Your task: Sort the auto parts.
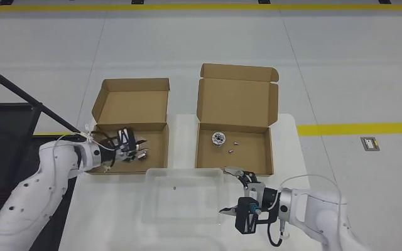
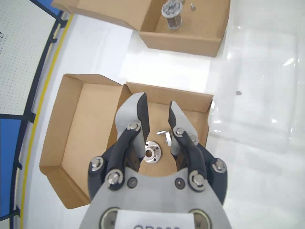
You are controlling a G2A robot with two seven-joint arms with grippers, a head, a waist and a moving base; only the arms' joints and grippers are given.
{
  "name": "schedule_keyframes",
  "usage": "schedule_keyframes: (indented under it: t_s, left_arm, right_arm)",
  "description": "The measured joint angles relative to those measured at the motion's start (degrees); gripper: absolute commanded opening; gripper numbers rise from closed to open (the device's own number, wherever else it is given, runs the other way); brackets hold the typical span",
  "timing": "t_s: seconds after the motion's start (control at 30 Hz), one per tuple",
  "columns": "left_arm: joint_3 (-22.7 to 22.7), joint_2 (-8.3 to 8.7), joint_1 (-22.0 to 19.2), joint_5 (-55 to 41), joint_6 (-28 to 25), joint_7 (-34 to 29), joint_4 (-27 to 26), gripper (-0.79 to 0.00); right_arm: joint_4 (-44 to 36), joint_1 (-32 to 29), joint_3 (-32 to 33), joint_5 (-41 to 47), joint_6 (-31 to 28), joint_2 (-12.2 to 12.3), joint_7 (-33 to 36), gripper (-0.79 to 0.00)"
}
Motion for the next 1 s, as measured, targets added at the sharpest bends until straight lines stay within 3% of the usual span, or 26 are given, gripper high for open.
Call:
schedule_keyframes:
  t_s: [0.03,0.07,0.17,0.2,0.33,0.47,0.57,1.0]
  left_arm:
    - [-1.9,0.54,1.8,-0.7,0.5,0.4,-1.7,-0.302]
    - [-3.3,0.89,3.2,-1.1,1.3,0.6,-3.0,-0.003]
    - [-7.5,1.81,7.6,-3.6,3.1,3.0,-6.8,0.000]
    - [-8.1,1.94,8.3,-3.9,3.1,3.5,-7.3,-0.360]
    - [-8.1,1.95,8.3,-3.9,3.0,3.5,-7.3,-0.162]
    - [-8.1,1.94,8.3,-3.9,3.0,3.5,-7.3,-0.038]
    - [-8.1,1.94,8.3,-3.9,3.0,3.5,-7.3,-0.003]
    - [-8.1,1.94,8.3,-3.9,3.0,3.5,-7.3,-0.001]
  right_arm:
    - [0.0,0.0,0.0,0.0,0.0,0.0,0.0,0.000]
    - [0.0,0.0,0.0,0.0,0.0,0.0,0.0,0.000]
    - [0.0,0.0,0.0,0.0,0.0,0.0,0.0,0.000]
    - [0.0,0.0,0.0,0.0,0.0,0.0,0.0,-0.001]
    - [0.0,0.0,0.0,0.0,0.0,0.0,0.0,0.000]
    - [0.0,0.0,0.0,0.0,0.0,0.0,0.0,0.000]
    - [0.0,0.0,0.0,0.0,0.0,0.0,0.0,-0.001]
    - [0.0,0.0,0.0,0.0,0.0,0.0,0.0,0.000]
